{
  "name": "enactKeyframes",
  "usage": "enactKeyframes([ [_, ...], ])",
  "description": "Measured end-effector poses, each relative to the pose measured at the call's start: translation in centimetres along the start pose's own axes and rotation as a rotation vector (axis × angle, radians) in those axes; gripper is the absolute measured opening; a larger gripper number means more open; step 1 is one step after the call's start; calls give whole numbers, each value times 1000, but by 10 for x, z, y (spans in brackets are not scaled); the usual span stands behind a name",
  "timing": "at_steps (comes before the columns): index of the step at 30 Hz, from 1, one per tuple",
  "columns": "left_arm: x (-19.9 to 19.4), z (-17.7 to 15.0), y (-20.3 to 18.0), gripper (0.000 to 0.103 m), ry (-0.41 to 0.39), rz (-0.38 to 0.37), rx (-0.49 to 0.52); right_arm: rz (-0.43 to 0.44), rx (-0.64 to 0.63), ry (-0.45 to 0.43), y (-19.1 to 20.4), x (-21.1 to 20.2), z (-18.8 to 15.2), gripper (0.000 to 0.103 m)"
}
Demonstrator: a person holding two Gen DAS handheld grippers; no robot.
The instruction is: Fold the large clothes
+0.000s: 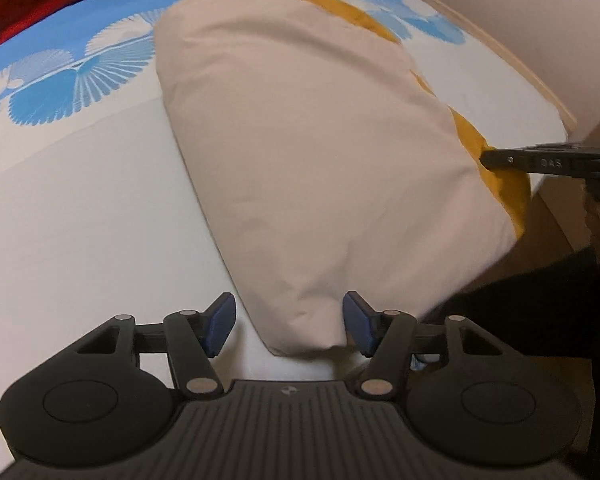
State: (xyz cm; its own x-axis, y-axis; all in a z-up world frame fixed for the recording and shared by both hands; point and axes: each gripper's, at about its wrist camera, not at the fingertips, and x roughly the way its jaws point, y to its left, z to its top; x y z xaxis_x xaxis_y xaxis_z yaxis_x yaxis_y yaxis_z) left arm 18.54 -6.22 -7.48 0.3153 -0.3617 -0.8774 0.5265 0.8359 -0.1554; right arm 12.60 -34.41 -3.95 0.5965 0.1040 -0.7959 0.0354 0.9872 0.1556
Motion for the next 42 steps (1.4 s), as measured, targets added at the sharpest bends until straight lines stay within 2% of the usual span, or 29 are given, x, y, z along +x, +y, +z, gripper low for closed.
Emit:
enactKeyframes([
  [1, 0, 0, -1, 59, 6, -8, -2, -6, -7, 4, 0, 2, 0, 0],
  [4, 5, 1, -7, 59, 21, -9, 6, -42, -27, 39, 5, 12, 1, 0],
  [8, 1, 10, -2, 64, 33, -55, -30, -84, -49, 59, 12, 20, 4, 0],
  [10, -14, 19, 9, 64, -24, -80, -92, -101, -67, 62, 15, 22, 6, 0],
  [13, -33, 32, 36, 73, -126, -103, -209, -133, -101, 68, 19, 18, 14, 1],
  [15, -35, 39, 57, 73, -157, -99, -302, -218, -171, -1, 25, 5, 25, 1],
  [17, -30, 47, 73, 74, -157, -92, -376, -277, -213, -127, 25, -13, 40, 1],
  [18, -26, 52, 78, 75, -150, -91, -401, -243, -189, -189, 22, -22, 50, 1],
  [19, -21, 56, 83, 81, -145, -86, -422, -198, -158, -223, 17, -27, 58, 2],
  [20, -17, 59, 87, 82, -142, -86, -436, -142, -122, -244, 12, -29, 66, 7],
  [21, -13, 63, 91, 82, -138, -93, -451, -91, -87, -241, 7, -27, 73, 28],
  [22, -7, 69, 95, 84, -133, -114, -480, -57, -56, -221, 2, -21, 78, 44],
  [23, -1, 75, 100, 84, -129, -136, -511, -28, -15, -193, -3, -12, 81, 67],
  [25, 14, 80, 110, 85, -112, -174, -582, 23, 67, -137, -14, 8, 79, 67],
  [27, 30, 89, 116, 85, -91, -192, -634, 62, 183, 3, -26, 36, 78, 66],
  [29, 46, 95, 122, 88, -66, -192, -677, 101, 269, 95, -33, 57, 74, 67],
  [31, 61, 97, 127, 93, -53, -192, -726, 77, 275, 149, -34, 70, 70, 67],
  [35, 85, 101, 133, 93, -53, -254, -816, 91, 319, 181, -41, 82, 69, 67],
  [40, 104, 108, 127, 94, -60, -252, -823, 97, 342, 208, -44, 91, 70, 66],
  [42, 107, 110, 127, 93, -72, -248, -814, 92, 327, 205, -40, 93, 71, 55],
])
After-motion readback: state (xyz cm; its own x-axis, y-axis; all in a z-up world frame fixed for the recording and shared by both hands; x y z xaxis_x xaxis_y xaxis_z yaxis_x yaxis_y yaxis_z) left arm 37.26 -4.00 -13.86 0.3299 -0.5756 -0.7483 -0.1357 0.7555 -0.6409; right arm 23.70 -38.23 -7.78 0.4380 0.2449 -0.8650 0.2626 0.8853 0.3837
